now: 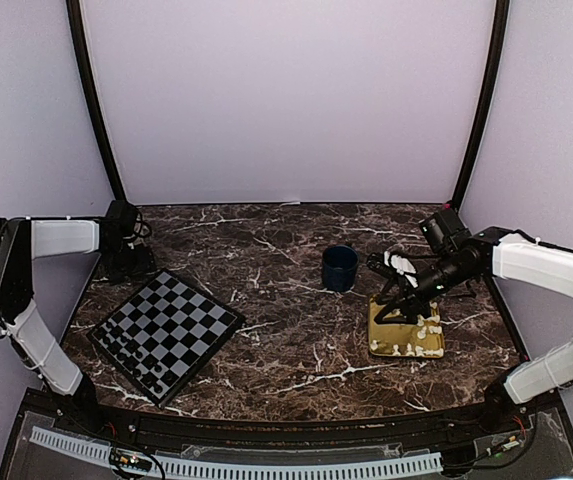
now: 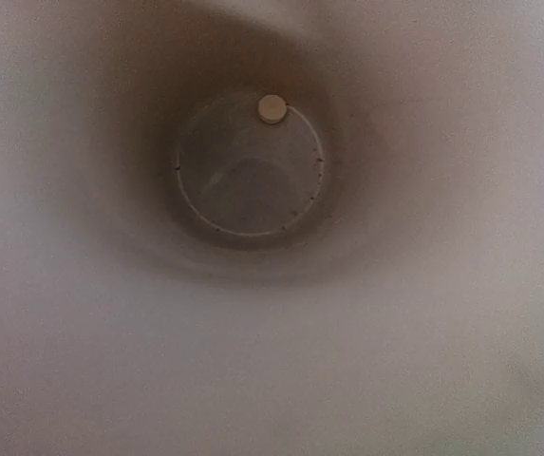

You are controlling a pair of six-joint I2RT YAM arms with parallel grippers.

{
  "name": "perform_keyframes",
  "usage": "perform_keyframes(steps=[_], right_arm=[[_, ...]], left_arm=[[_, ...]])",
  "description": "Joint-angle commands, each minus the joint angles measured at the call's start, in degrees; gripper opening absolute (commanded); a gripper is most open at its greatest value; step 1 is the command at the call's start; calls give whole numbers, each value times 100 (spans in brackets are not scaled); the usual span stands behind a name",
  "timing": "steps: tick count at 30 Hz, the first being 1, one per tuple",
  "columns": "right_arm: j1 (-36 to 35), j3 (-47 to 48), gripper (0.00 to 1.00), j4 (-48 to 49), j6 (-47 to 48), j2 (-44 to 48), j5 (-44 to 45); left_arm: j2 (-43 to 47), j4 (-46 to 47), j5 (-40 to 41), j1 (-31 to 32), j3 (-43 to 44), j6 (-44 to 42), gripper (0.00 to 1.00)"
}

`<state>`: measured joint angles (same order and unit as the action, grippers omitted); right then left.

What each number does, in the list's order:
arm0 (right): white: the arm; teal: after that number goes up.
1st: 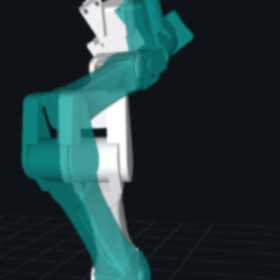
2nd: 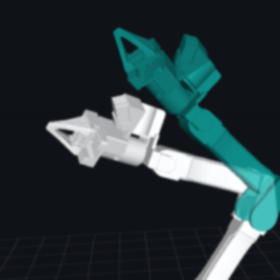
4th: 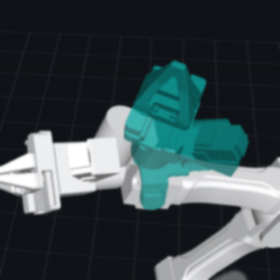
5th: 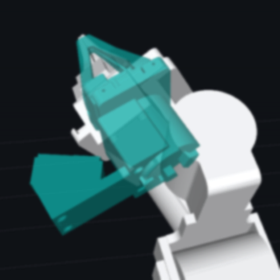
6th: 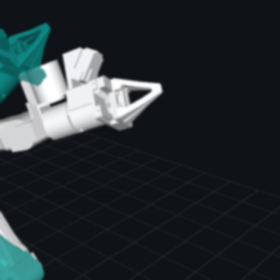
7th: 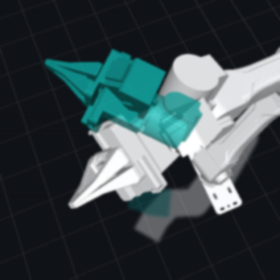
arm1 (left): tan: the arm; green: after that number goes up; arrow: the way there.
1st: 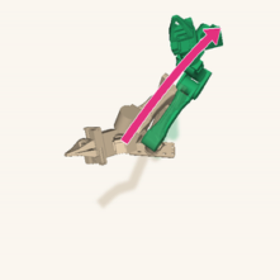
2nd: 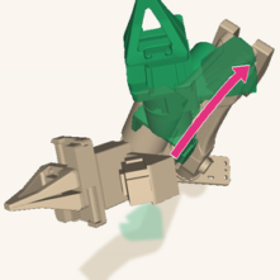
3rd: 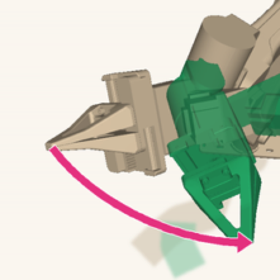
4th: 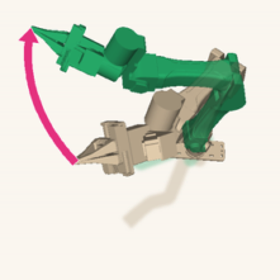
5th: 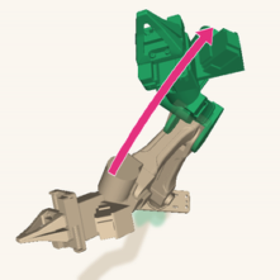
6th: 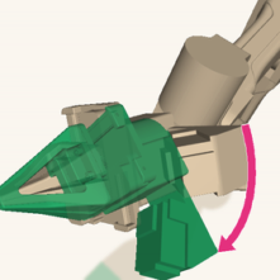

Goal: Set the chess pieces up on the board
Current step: Move the chessboard to the center of the board.

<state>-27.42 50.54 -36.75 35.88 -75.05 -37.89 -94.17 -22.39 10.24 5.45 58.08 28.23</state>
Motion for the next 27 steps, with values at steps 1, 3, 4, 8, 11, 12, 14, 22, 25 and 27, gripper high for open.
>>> perform_keyframes(steps=[1,3,4,8,11,12,14,22,25,27], right_arm=[[-4,-92,55,115,50,119,1],[-6,-105,56,123,59,115,26],[-6,-113,56,129,60,113,27],[-6,-105,57,125,64,87,-13],[-4,-99,57,107,71,87,-10],[-5,-104,57,100,74,86,-12],[-7,-106,57,98,77,95,-8],[-9,-106,58,74,101,91,-14],[-8,-106,58,59,116,95,-71],[-4,-118,58,62,120,100,-70]], left_arm=[[-199,130,-545,-29,-180,-100,83],[-101,187,-559,-31,-265,-143,82],[-43,192,-574,-34,-290,-158,81],[355,114,-596,38,-386,-185,79],[942,-15,-467,188,-501,-82,78],[1128,-122,-437,193,-544,15,78],[1490,-460,-349,203,-616,306,78],[2568,-2614,880,4,-545,2006,84],[2714,-2886,760,-293,-583,2414,89],[2777,-2943,653,-496,-673,2642,90]])
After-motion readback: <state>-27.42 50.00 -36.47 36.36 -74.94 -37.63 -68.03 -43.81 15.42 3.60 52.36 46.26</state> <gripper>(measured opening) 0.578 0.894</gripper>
